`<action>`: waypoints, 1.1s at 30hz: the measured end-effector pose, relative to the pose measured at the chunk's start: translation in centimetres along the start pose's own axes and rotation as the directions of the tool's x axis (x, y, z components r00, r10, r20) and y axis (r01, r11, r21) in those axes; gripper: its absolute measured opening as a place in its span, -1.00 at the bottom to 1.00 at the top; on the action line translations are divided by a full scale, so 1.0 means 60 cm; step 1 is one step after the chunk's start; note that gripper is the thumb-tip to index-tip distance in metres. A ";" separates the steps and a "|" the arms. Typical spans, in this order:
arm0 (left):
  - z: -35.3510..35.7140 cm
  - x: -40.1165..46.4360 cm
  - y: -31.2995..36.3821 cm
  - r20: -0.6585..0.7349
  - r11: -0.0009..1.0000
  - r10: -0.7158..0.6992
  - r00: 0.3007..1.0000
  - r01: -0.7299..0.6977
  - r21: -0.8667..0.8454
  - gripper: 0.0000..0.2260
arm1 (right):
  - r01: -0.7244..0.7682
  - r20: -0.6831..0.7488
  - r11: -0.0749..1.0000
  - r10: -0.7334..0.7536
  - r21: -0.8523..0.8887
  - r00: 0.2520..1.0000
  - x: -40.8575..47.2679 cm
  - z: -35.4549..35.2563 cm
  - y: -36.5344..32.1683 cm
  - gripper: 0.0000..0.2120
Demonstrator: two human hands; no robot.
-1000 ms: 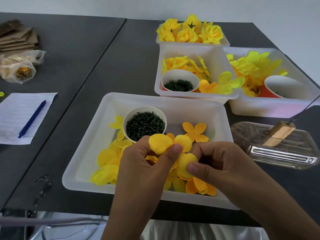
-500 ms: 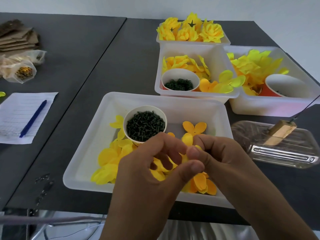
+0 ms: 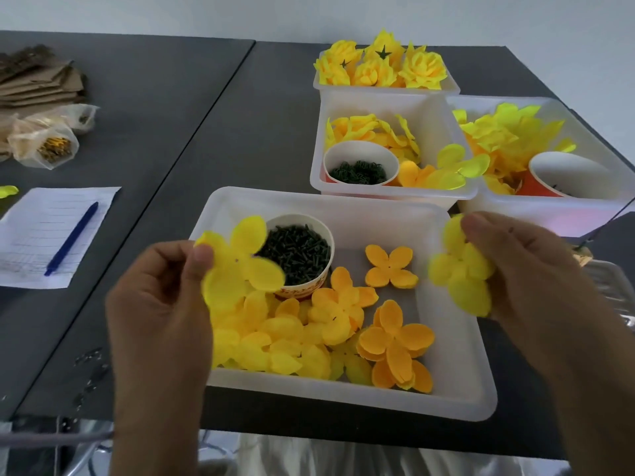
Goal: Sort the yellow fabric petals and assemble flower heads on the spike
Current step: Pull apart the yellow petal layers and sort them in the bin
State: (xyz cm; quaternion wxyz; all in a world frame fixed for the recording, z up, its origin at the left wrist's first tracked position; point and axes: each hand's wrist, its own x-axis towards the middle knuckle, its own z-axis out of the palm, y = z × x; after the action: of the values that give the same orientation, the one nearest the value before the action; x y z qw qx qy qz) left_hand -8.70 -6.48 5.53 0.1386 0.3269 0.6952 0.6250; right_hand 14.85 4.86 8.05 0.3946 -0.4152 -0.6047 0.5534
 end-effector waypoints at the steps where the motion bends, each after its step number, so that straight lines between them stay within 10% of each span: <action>1: -0.009 0.007 -0.004 0.030 0.997 0.007 1.000 -0.009 0.079 -0.83 | 0.003 -0.018 0.999 -0.003 -0.045 1.000 0.005 -0.004 -0.001 -0.70; 10: -0.012 0.006 -0.022 0.169 0.808 -0.036 0.985 -0.071 0.585 -0.82 | -0.022 0.392 0.888 0.225 -0.460 0.892 0.028 0.063 0.014 -0.37; 15: -0.014 0.008 0.000 0.090 0.880 0.116 0.989 -0.145 0.452 -0.79 | 0.035 0.207 0.635 0.198 -0.772 0.958 0.025 0.030 0.028 -0.75; 23: 0.021 -0.019 0.018 0.208 0.945 0.139 0.968 -0.192 0.266 -0.85 | 0.367 0.346 -0.009 0.313 -0.930 0.884 0.005 0.075 0.056 -0.68; 33: 0.067 -0.054 0.016 0.405 0.953 0.119 0.906 -0.219 0.209 -0.81 | 0.297 0.422 0.541 0.119 -0.786 0.899 0.016 0.020 0.013 -0.84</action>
State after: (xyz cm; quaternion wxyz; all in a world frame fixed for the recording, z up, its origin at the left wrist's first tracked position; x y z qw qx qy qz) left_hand -3.56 -5.37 5.02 0.1761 0.5182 0.6958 0.4651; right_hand 13.44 5.37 7.19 0.0346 -0.3880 -0.8856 0.2528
